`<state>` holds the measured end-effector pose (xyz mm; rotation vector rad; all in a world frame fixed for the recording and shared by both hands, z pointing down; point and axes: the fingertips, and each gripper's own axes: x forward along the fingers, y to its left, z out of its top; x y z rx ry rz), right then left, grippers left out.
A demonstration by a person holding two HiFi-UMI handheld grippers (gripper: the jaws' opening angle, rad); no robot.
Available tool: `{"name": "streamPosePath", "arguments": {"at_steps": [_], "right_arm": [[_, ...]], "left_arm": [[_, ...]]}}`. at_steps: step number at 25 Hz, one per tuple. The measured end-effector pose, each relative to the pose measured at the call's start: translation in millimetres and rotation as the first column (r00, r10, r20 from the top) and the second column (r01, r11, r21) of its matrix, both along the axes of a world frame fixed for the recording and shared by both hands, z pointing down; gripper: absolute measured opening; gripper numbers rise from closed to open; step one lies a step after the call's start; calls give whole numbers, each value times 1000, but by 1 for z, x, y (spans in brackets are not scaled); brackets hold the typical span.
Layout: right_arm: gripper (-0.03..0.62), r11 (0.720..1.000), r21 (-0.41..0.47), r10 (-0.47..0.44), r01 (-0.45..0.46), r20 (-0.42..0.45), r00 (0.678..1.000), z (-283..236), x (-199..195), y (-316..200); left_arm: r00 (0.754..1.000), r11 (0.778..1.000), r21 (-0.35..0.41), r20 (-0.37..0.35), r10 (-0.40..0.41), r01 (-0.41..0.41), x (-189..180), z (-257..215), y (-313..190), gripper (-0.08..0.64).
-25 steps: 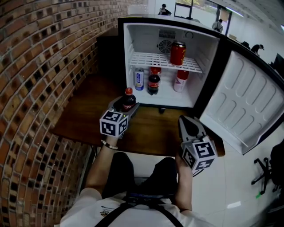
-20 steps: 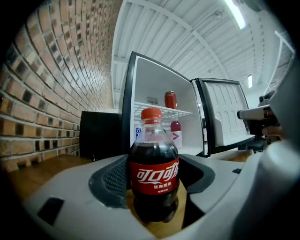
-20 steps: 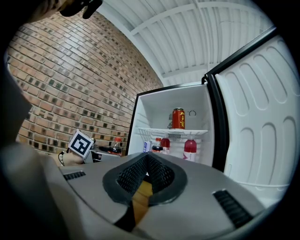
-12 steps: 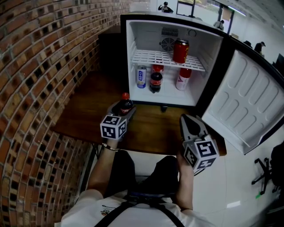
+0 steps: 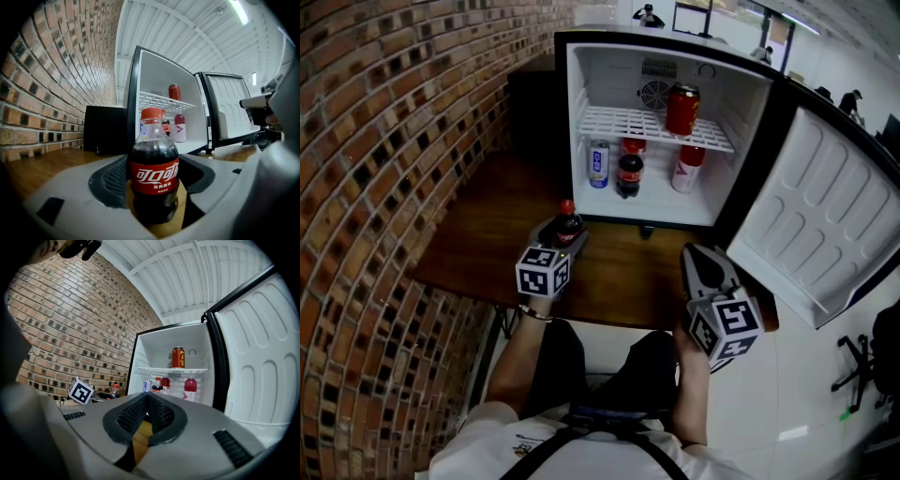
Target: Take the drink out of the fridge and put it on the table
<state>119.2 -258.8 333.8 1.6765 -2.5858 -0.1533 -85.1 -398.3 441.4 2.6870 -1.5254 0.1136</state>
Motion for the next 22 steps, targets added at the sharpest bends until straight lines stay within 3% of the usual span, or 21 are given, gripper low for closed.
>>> {"name": "streamPosePath", "arguments": {"at_steps": [18, 22], "right_arm": [[16, 1000, 5, 3, -3, 6, 1000, -2, 3, 0], [15, 1000, 7, -1, 1, 3, 1000, -3, 3, 1]], "left_arm": [[998, 1000, 2, 61, 1, -2, 0, 3, 5, 316], [1000, 999, 39, 30, -7, 6, -8, -11, 13, 334]]}}
